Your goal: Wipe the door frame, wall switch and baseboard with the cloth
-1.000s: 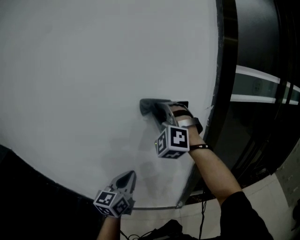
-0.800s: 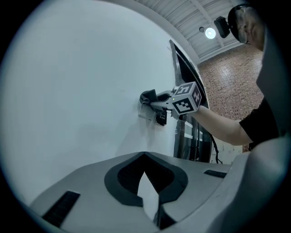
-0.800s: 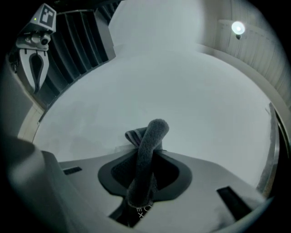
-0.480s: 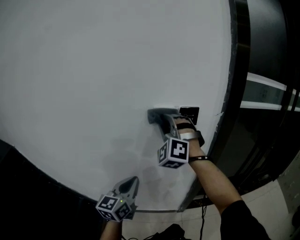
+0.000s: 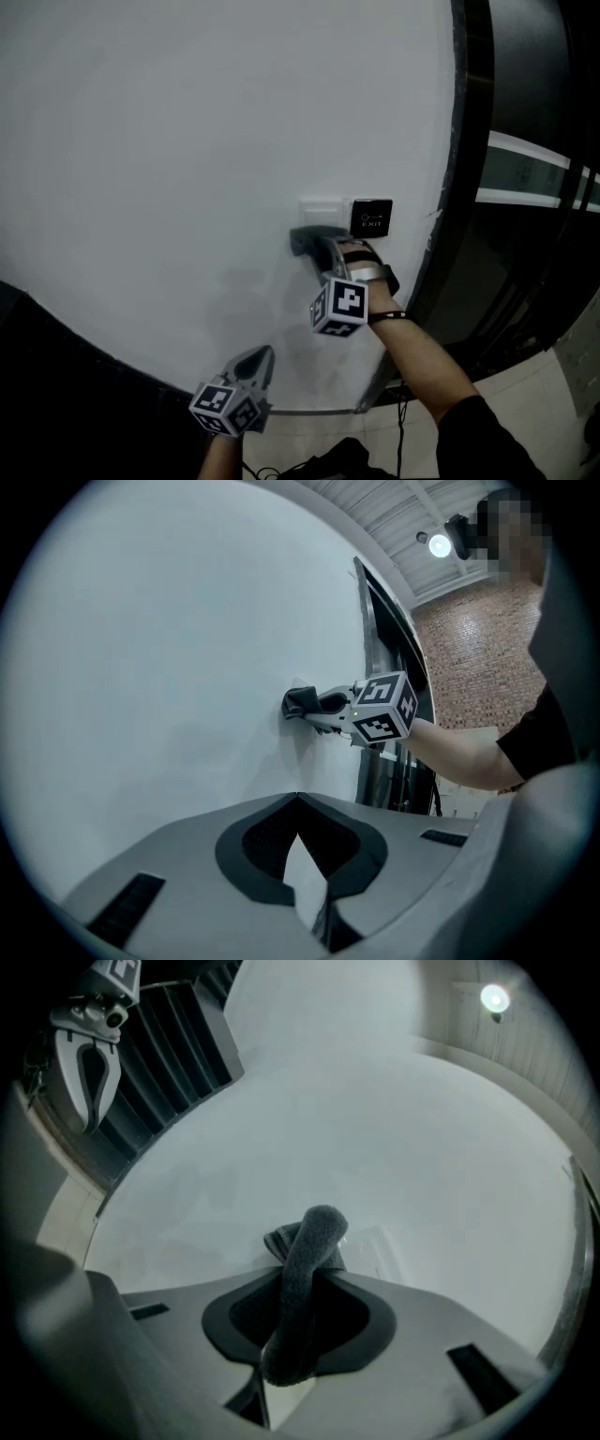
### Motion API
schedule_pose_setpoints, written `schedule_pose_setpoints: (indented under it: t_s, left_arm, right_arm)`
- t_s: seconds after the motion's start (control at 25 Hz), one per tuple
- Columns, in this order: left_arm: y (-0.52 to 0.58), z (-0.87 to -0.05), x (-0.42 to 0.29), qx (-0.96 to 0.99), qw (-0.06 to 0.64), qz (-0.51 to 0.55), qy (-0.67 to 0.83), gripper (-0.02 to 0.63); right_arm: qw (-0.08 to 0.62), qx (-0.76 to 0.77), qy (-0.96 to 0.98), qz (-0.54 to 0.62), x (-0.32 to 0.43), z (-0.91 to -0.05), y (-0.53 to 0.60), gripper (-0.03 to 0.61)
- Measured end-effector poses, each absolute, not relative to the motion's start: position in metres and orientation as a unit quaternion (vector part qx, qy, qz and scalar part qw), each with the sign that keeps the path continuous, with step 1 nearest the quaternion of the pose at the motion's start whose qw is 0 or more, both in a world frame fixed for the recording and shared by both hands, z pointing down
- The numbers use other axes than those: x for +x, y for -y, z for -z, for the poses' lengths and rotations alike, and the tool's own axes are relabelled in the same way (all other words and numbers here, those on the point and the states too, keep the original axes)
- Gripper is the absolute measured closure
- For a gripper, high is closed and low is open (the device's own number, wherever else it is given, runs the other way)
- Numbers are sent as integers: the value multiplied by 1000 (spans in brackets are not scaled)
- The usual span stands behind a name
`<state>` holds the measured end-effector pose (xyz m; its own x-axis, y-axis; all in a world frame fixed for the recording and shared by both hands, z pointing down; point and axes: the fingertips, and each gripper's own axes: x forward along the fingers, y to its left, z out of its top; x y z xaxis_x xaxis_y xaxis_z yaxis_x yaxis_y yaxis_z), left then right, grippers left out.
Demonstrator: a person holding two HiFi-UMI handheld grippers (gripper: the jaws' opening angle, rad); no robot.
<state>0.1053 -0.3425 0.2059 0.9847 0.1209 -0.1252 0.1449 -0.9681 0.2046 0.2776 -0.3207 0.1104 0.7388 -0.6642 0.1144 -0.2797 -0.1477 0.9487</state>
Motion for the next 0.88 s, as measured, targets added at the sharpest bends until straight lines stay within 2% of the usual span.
schedule_pose_setpoints:
  t_s: [0.32, 0.68, 0.88]
  left_arm:
    - [340, -214, 107, 990, 119, 47, -64, 620]
    - [328, -212, 116, 987, 126, 54, -79, 620]
    - [331, -210, 115, 988, 123, 54, -82, 620]
  right_arm:
    - [561, 739, 334, 166, 267, -122, 310, 488]
    - [550, 750, 275, 244, 272, -20, 275, 486]
    - [552, 748, 244, 278, 263, 7, 271, 487]
